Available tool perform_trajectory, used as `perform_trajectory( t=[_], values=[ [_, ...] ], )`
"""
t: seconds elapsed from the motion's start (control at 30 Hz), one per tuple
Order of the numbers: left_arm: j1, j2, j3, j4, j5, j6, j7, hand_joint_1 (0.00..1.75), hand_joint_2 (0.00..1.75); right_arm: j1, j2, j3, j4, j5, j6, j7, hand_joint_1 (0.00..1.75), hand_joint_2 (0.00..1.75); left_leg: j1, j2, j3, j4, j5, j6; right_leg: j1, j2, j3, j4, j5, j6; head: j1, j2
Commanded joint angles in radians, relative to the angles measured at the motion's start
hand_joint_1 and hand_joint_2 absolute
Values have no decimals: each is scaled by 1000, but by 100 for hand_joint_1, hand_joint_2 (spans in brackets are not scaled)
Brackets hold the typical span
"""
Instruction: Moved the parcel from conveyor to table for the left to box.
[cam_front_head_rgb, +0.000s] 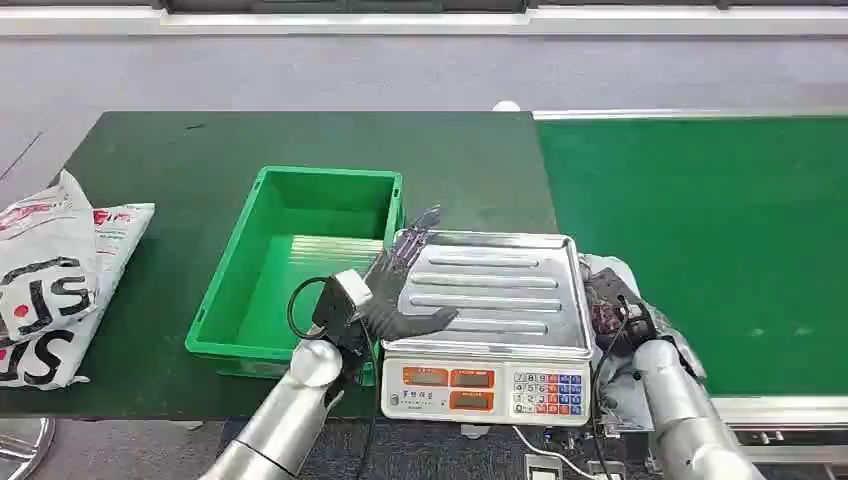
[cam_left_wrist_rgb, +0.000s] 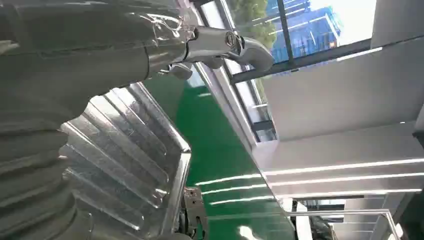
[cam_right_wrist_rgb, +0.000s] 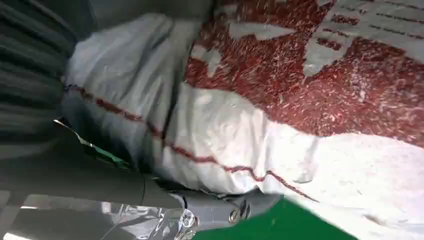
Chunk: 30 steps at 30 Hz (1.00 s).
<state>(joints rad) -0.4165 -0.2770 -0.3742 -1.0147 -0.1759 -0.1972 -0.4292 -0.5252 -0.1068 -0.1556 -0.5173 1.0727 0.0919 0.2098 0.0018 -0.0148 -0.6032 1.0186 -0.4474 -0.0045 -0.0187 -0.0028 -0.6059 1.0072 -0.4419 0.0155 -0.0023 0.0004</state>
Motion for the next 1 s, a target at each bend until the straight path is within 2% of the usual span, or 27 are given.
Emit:
perform_trajectory(
  t=[0.03,0.17,0.47,0.6,0.7,0.73,0.83,1.0],
  values=[
    [27,38,2,-47,11,4,26,0,175,-36,17,15,7,-17,-80,-58,175,175,1,4,3,-2,0,-1,1,3,2,-2,1,-2,0,0],
    [34,47,7,-72,15,4,33,0,175,-33,29,-17,-66,-49,-143,-104,175,175,0,5,1,-1,-1,-1,0,4,0,0,1,-1,0,0],
    [33,48,7,-72,15,3,33,0,175,-34,27,-17,-68,-49,-141,-104,175,175,0,3,1,-1,-1,0,0,3,1,-1,1,-1,0,0],
    [34,54,10,-76,20,8,30,0,175,-22,37,-47,-141,-91,-241,-180,175,175,-1,2,0,-1,0,0,-1,1,-1,0,0,-1,0,0],
    [35,56,14,-79,22,9,27,0,175,-15,44,-55,-199,-106,-287,-220,175,175,-1,5,2,-2,-1,-1,0,4,1,-2,1,-2,0,0],
    [36,53,17,-79,24,8,22,0,175,1,55,-60,-266,-123,-364,-292,175,175,-1,5,2,-2,-1,-1,0,4,1,-1,1,-2,0,0],
    [28,49,17,-65,23,4,11,0,175,32,70,-84,-367,-170,-421,-351,175,175,-2,4,0,-1,-1,0,-1,2,-1,-1,0,-2,0,0],
    [-36,24,2,41,23,-10,-32,0,175,175,108,-162,-696,-367,-610,-582,175,175,-1,-3,-2,-1,0,0,-1,-4,-2,0,-1,-1,0,0]
  ],
)
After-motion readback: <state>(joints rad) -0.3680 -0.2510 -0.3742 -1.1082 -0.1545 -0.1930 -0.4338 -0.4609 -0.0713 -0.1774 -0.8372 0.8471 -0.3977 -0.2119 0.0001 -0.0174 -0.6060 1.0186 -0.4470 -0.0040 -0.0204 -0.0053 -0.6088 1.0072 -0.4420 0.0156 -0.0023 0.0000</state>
